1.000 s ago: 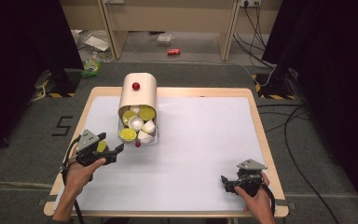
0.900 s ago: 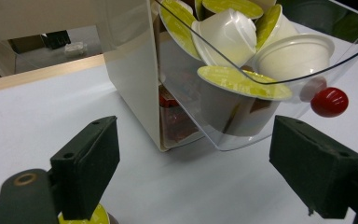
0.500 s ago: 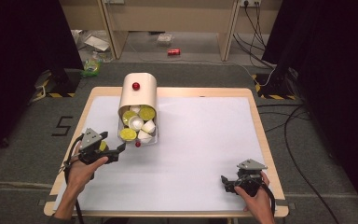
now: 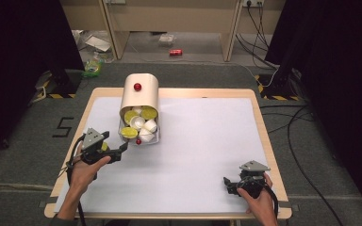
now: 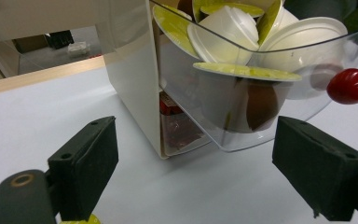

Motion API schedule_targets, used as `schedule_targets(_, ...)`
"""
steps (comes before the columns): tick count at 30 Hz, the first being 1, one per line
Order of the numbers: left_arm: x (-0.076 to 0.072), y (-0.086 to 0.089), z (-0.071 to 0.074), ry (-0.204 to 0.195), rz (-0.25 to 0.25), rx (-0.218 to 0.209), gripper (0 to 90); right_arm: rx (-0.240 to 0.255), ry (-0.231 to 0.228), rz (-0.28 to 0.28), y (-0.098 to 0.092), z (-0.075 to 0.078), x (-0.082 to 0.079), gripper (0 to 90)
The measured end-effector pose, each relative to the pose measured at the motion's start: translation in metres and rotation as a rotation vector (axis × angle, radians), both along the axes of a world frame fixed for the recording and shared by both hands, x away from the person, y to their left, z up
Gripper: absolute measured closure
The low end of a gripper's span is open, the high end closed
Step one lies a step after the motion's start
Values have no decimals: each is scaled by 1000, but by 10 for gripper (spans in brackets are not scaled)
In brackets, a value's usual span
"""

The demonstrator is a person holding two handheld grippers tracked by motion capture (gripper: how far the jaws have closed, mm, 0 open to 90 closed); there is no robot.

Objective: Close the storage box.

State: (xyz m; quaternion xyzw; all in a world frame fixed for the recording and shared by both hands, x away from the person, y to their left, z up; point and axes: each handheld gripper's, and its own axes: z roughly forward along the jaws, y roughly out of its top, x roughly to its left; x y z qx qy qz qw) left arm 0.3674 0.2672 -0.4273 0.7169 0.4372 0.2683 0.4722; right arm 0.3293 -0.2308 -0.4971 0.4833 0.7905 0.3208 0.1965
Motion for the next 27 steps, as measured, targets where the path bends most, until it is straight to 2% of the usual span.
schedule_targets(4, 2, 0, 0, 5, 1, -3, 126, 0, 0, 1, 0, 0, 0, 33)
schedule_targets(27, 18, -6, 4, 11, 22, 42, 139, 0, 0, 0, 0, 0, 0, 33)
